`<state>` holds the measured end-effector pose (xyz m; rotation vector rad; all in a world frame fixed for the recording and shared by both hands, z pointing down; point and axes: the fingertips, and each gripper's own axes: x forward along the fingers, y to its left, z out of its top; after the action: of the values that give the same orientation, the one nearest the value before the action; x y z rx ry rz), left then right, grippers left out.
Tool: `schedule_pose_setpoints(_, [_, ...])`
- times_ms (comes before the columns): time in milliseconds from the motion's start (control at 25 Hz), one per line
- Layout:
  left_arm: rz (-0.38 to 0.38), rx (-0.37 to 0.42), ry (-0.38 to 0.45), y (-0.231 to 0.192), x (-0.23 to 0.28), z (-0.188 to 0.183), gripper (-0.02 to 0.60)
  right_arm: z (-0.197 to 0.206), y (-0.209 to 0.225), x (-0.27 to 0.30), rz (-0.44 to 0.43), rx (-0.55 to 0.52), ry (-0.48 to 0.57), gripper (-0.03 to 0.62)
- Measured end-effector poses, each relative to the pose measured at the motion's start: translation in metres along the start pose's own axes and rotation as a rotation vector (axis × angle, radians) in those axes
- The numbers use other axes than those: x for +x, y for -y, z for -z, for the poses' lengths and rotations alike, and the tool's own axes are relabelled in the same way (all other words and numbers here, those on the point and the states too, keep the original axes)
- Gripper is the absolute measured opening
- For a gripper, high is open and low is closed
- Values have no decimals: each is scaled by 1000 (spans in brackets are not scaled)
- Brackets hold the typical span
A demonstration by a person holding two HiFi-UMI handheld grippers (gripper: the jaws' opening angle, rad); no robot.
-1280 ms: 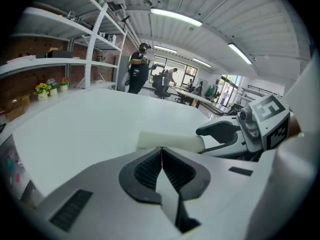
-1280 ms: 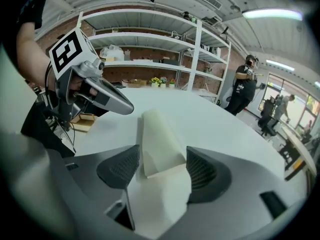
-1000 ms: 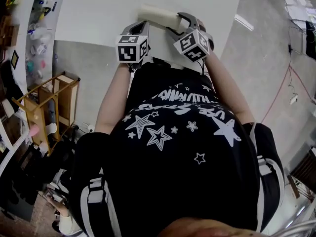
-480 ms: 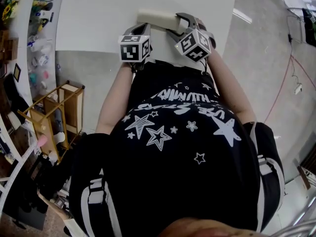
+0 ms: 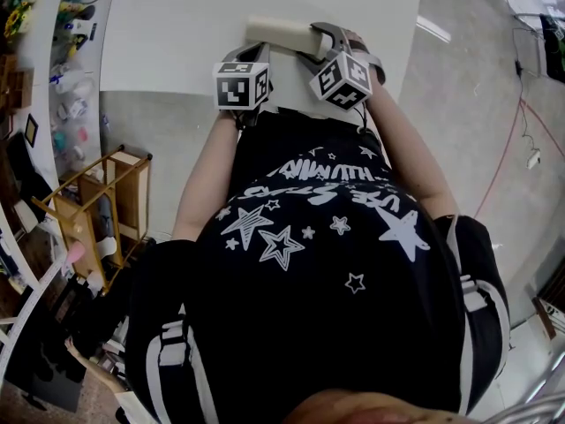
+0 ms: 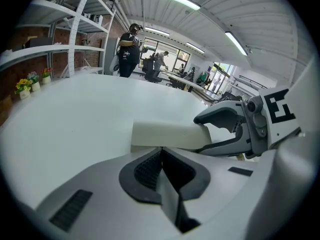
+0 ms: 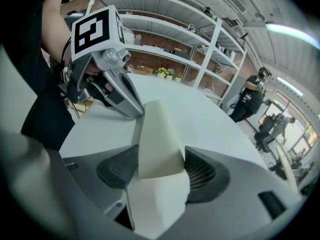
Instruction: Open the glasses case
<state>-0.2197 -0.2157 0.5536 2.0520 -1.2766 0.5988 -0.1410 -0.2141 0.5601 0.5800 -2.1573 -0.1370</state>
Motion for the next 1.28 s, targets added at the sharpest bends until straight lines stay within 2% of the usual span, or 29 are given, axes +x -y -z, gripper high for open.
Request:
schedule_pose_setpoints(120, [0,0,-3,0,-1,-1,12,-1,0,-1,-4,-9,4,284])
schedule_pose_setpoints(520, [41,-24,18,-1,8,3,12,0,2,-3,-92,9,-27,282])
schedule_pose_setpoints(920, [38,-36,-11,0,9,0,12,-1,11,-4,-169,118,26,282])
schedule_pose_setpoints(1040, [43,-44,-31,1,6,-1,12,-4,15,-8,-161,153,76,281])
schedule_pose_setpoints(1280, [46,-50,-30,1,3,2,12,-15,33,-21,-83,189,133,278])
